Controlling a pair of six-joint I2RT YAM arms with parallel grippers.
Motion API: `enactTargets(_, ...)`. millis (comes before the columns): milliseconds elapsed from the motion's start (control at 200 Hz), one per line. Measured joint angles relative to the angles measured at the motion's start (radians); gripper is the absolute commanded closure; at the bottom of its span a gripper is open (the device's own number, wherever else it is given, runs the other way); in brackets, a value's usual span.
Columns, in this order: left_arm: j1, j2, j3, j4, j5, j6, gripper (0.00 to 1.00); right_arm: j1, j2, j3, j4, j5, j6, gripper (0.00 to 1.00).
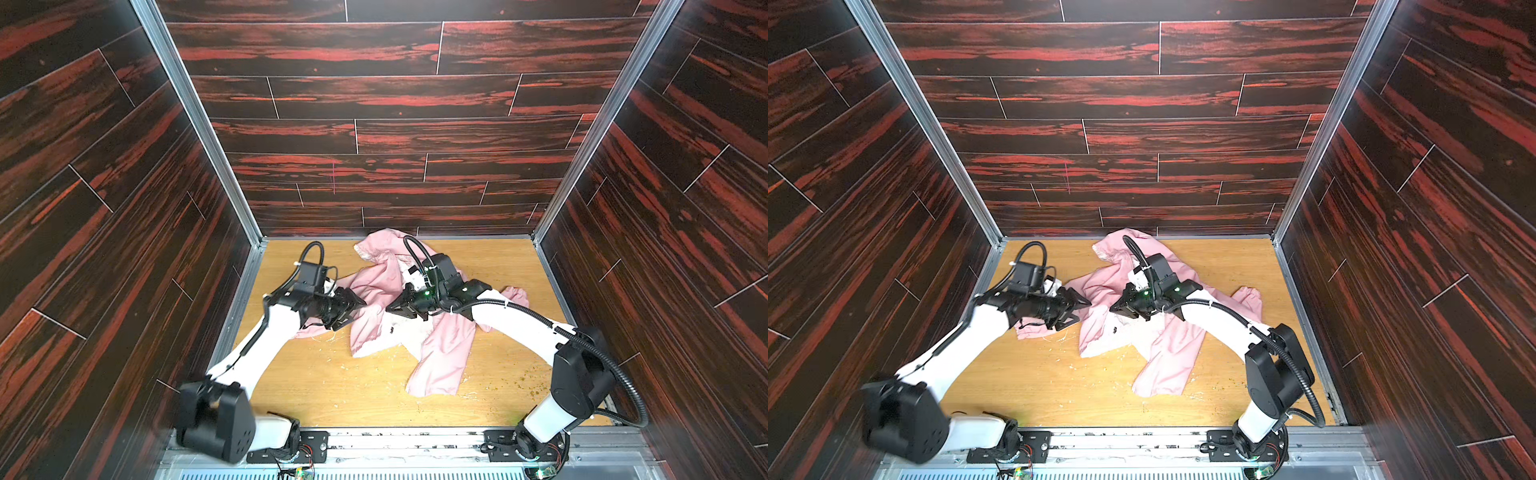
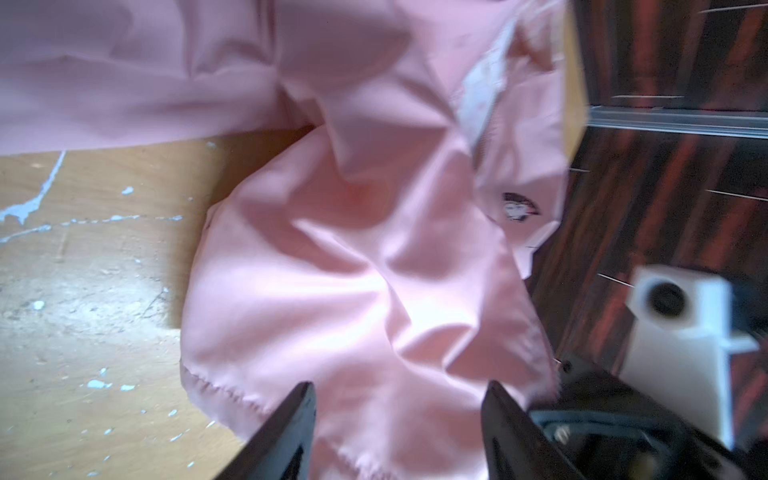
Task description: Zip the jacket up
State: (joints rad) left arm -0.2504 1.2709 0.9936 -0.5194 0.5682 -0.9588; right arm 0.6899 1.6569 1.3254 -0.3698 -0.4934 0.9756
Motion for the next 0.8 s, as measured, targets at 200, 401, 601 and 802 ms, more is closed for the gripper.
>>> enactTargets(200,-0.013,-0.305,-0.256,0.150,-0.034,-0.190,0.25,0.000,0.039,0.111,-0.157,0.045,-0.058,1.00)
enactTargets(401,-0.133,-0.646,-0.362,0.154,-0.213,-0.392,0.24,0.000,0.100,0.181,-0.258,0.032,-0.094,1.00)
enactTargets(601,-0.428,-0.738,-0.380,0.157,-0.441,-0.515,0.24,-0.006,0.111,0.204,-0.289,0.008,-0.105,1.00)
enactTargets(802,-0.643,-0.442,-0.308,0.222,-0.607,-0.539,0.24,-0.026,0.111,0.205,-0.264,-0.037,-0.066,1.00)
